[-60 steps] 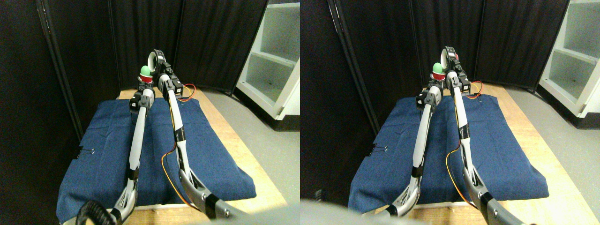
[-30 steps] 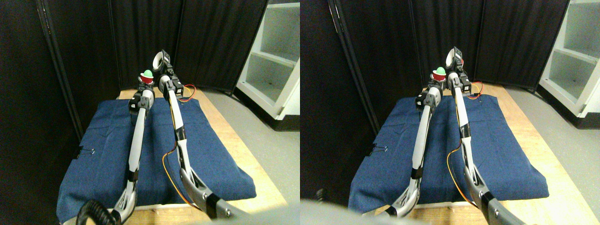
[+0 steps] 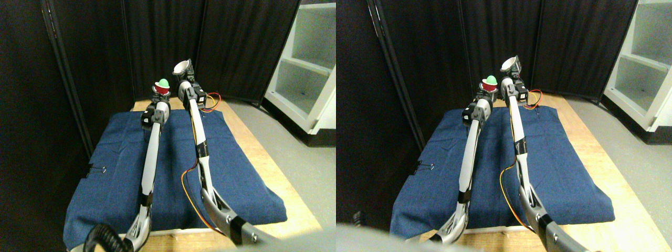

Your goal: Pour (bimanual)

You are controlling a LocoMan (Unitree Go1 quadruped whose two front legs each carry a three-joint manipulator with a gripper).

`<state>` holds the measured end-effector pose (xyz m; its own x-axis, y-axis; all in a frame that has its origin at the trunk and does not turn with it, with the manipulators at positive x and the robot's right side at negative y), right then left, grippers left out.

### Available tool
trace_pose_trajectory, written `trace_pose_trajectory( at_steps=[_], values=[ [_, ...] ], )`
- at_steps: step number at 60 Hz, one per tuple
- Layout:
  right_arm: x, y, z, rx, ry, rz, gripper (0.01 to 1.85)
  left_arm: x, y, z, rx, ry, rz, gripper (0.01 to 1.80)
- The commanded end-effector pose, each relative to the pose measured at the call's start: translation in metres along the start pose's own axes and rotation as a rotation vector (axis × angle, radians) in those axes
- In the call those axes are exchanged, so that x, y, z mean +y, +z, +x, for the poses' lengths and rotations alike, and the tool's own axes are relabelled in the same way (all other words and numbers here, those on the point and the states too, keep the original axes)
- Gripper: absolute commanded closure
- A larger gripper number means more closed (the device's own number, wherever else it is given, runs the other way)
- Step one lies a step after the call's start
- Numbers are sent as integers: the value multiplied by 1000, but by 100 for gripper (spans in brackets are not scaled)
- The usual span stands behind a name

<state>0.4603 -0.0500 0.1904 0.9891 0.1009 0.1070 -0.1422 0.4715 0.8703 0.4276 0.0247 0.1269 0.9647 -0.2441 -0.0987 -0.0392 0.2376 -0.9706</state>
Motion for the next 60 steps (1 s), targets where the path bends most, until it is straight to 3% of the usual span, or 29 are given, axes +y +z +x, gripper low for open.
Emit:
trace_pose_trajectory(
  at_steps=[1,36,42,60],
  values=[
    [6,3,-1,-22,46,28,153,-9,6,-1,-11,-61,-15,148],
    [-30,18,-6,-27,45,144,153,-1,28,-2,-32,-77,19,148],
    [-32,19,-10,-32,47,134,153,3,29,-2,-27,-80,11,148],
    [-44,14,-18,-48,7,311,153,25,36,-4,-39,-79,-24,148]
  ],
)
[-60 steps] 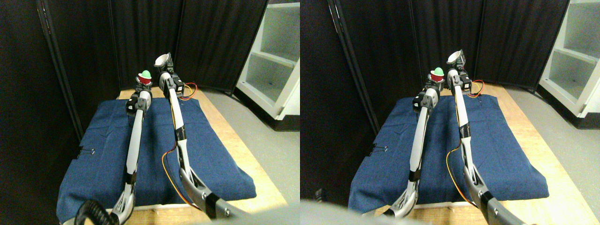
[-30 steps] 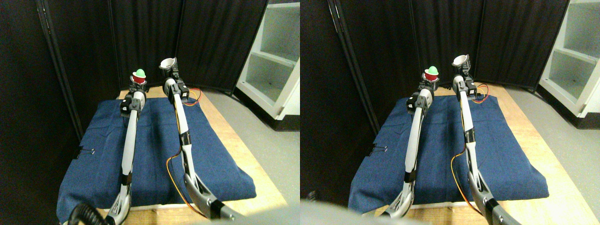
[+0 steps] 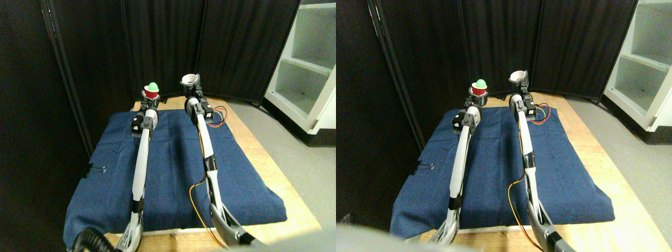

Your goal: Pour (bimanual)

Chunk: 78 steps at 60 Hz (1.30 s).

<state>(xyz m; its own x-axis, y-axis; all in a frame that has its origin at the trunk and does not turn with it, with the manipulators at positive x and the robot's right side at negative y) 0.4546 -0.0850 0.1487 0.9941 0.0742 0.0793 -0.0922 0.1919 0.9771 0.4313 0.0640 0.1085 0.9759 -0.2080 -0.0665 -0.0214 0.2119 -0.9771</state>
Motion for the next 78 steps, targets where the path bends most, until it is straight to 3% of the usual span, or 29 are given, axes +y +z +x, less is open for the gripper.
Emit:
trace_pose_trajectory(
  at_steps=[1,14,24,49,78],
  values=[
    [8,1,-5,-27,44,21,153,-1,2,0,8,-54,-8,148],
    [-2,-1,-7,-48,9,103,153,13,3,0,24,-49,-27,148],
    [-14,-2,-6,-43,28,75,153,21,0,0,3,-45,-42,148],
    [-47,-3,-6,-66,-46,104,153,48,-6,5,-55,-13,-88,148],
    [-75,-3,-3,-73,-95,156,153,71,-5,10,-65,-8,-138,148]
  ],
)
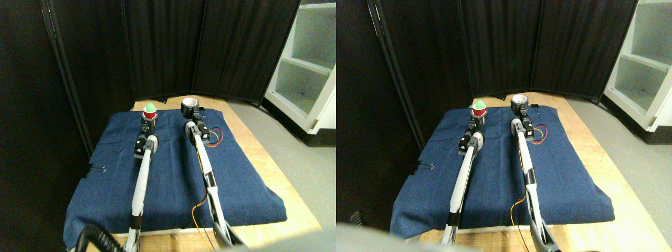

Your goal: Pour (bimanual)

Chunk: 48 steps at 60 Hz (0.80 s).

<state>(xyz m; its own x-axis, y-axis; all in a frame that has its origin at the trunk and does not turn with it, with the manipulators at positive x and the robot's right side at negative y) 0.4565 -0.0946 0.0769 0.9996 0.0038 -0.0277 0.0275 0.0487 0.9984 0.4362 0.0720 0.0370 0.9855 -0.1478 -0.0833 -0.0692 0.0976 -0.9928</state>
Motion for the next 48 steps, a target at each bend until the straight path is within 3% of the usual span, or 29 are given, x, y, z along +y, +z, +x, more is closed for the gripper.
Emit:
trace_pose_trajectory(
  at_steps=[1,39,48],
  values=[
    [-4,2,2,-15,19,18,153,0,1,2,-9,-34,-16,148],
    [-49,4,6,-17,-59,68,153,23,-6,7,-70,12,-49,148],
    [-56,1,8,-13,-47,24,153,28,-5,8,-71,17,-55,148]
  ],
)
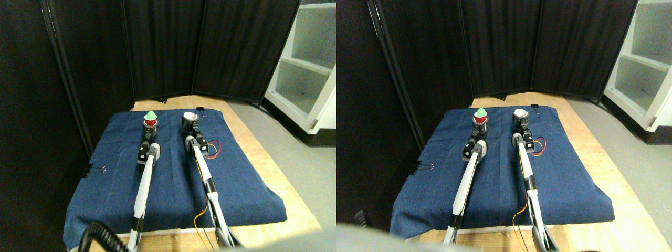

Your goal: Pour (bimanual)

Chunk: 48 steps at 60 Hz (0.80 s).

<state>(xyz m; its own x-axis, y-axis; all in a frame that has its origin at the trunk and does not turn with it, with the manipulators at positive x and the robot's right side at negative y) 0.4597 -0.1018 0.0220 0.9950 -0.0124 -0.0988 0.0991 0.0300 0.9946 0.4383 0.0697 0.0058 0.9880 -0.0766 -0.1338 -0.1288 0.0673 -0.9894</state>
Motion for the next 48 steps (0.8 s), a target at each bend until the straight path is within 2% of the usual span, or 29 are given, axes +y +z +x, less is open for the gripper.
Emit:
trace_pose_trajectory(
  at_steps=[1,17,30,33,37,38,40,44,46,48],
  values=[
    [-2,-3,4,3,24,10,153,-2,0,3,-2,-38,-20,148],
    [-4,-4,6,8,13,14,153,5,3,7,-27,-20,-20,148],
    [-5,-1,6,24,-32,20,152,10,2,8,-48,-1,3,148],
    [-4,0,5,29,-52,19,143,11,1,7,-43,3,9,148],
    [-4,1,4,67,-70,18,113,10,-2,4,-53,9,17,148],
    [-4,1,4,67,-70,18,113,10,-2,4,-53,9,17,148],
    [-3,1,2,82,-86,14,101,10,-2,3,-51,12,16,147],
    [-2,2,-1,105,-102,-10,83,10,-4,2,-60,14,22,135],
    [-2,2,-2,117,-98,-14,75,9,-5,0,-70,13,29,123],
    [-2,2,-1,124,-94,-29,73,9,-6,-1,-72,14,30,114]
  ],
)
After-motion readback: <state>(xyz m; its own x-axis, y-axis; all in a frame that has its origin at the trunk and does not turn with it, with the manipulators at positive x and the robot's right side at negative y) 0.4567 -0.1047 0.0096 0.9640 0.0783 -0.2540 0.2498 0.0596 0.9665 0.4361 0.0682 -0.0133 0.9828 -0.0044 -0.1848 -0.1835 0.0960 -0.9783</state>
